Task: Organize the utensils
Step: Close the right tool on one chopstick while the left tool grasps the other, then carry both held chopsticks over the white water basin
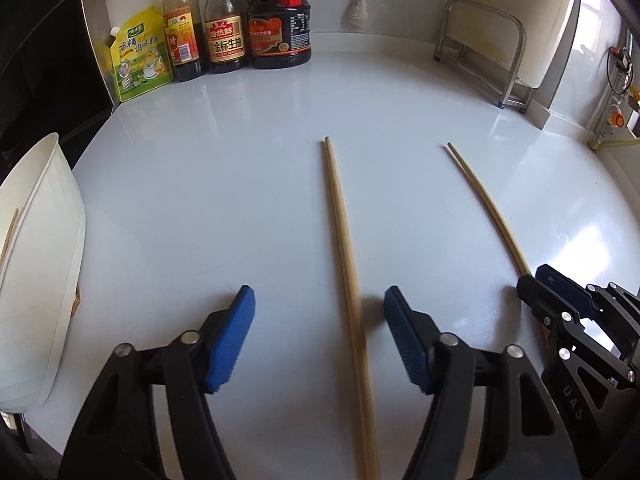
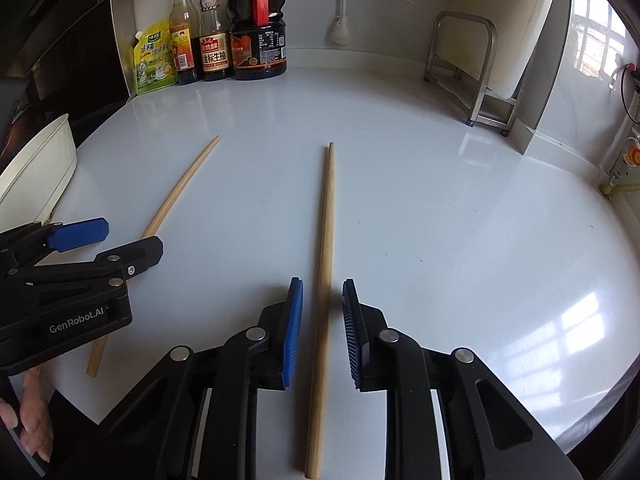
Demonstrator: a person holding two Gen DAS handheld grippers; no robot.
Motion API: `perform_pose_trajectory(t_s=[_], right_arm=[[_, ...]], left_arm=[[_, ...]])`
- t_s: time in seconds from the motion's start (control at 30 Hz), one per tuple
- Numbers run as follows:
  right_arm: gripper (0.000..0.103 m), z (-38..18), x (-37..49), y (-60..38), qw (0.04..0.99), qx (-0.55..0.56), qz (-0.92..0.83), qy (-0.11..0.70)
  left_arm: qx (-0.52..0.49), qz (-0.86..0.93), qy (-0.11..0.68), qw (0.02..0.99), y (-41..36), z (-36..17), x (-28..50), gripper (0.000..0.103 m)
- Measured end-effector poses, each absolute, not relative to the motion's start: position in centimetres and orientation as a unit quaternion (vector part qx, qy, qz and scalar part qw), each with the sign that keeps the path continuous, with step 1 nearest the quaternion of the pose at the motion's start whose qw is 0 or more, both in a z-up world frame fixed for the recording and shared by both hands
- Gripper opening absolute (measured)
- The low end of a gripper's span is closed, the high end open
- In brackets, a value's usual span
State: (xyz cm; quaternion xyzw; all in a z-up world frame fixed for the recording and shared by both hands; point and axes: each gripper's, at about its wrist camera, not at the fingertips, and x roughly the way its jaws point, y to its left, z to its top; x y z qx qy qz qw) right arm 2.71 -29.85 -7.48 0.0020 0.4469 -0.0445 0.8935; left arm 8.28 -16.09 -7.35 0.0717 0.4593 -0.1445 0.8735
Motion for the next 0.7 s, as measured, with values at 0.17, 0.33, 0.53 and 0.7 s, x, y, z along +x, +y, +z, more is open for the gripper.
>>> perform_pose_trajectory(t_s=[0.17,0.33,0.53,0.7], right_arm=[[0.007,-7.5,2.7,-29.2,0.893,-0.011,-0.037,0.449],[0.006,-7.3,2.5,-30.1,0.893,0.032,-0.029,0.447],[0.006,-6.8,2.2,-30.3,0.890,0.084,-0.017,0.448],[0.006,-5.0,1.9,-28.3,0.898,0.105,-0.004,0.426]], left_arm=[[0.072,-0.170,0.460,0.869,-16.5,-7.1,7.5,0.009],[0.053,-0.180,0.477,0.859,-15.3,-7.0,6.9,0.008],[0.023,-0.187,0.485,0.854,-12.9,-6.1,6.0,0.007],[0.000,-0.184,0.464,0.867,-10.1,-3.5,5.5,0.007]])
